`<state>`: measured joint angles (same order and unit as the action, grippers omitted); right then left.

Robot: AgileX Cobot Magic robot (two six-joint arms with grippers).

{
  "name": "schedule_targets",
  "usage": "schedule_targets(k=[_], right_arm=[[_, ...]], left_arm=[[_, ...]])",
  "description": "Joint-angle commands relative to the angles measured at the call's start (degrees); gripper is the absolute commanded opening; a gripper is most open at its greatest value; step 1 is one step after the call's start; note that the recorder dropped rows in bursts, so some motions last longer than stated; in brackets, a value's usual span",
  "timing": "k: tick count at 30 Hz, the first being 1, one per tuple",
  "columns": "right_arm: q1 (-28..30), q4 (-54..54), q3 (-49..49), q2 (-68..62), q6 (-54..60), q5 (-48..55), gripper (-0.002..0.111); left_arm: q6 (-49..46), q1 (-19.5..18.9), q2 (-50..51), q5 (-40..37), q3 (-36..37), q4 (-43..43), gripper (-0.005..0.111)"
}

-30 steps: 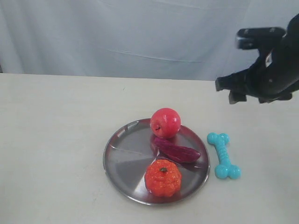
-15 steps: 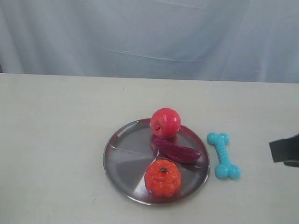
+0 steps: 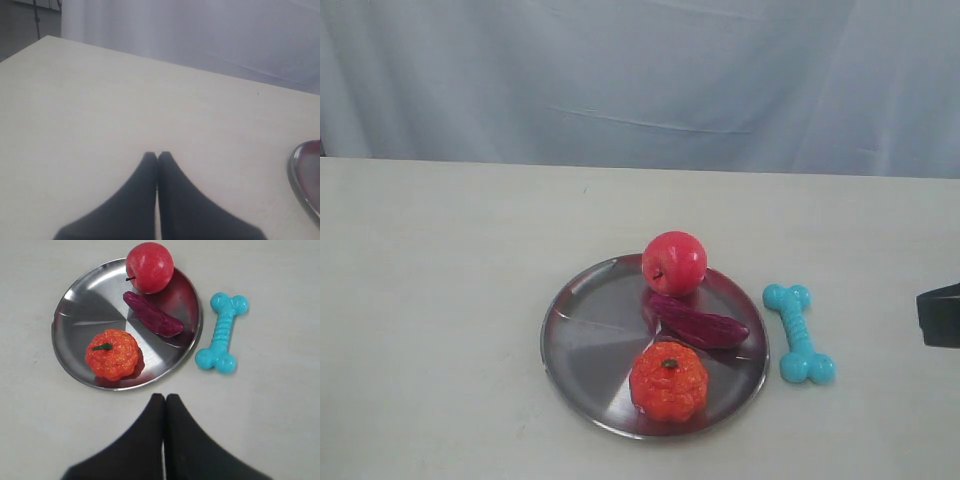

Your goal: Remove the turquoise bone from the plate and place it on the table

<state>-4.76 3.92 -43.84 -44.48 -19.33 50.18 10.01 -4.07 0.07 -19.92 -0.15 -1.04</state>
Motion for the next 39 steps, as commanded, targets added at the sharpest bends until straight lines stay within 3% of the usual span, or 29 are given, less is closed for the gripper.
schedule_targets(k=[1, 6, 15, 22, 32, 36, 39], right_arm=[[-0.56, 0.74, 0.16, 1.01, 0.66, -0.57, 0.0], [1.51, 2.63, 2.97, 9.44, 0.78, -9.43, 0.0], [12.54, 4.47, 15.06, 29.34, 0.78, -26.95, 0.0], [12.67, 6.63, 21.97, 37.85, 0.93, -28.72, 0.0], [12.67, 6.56, 38.11, 39.86, 1.72, -39.81, 0.0], [12.67, -1.54, 42.29, 41.51, 13.74, -40.92, 0.0], [12.67, -2.29, 43.84, 41.64, 16.64, -40.92, 0.0]], left_arm=[[0.11, 0.3, -0.07, 0.3, 0.15, -0.19, 0.0], [0.11, 0.3, -0.07, 0.3, 0.15, -0.19, 0.0], [0.11, 0.3, -0.07, 0.3, 0.15, -0.19, 0.0], [0.11, 0.3, -0.07, 0.3, 0.15, -0.19, 0.0], [0.11, 0.3, -0.07, 0.3, 0.15, -0.19, 0.0], [0.11, 0.3, -0.07, 0.3, 0.15, -0.19, 0.0], [0.11, 0.3, -0.07, 0.3, 0.15, -0.19, 0.0]])
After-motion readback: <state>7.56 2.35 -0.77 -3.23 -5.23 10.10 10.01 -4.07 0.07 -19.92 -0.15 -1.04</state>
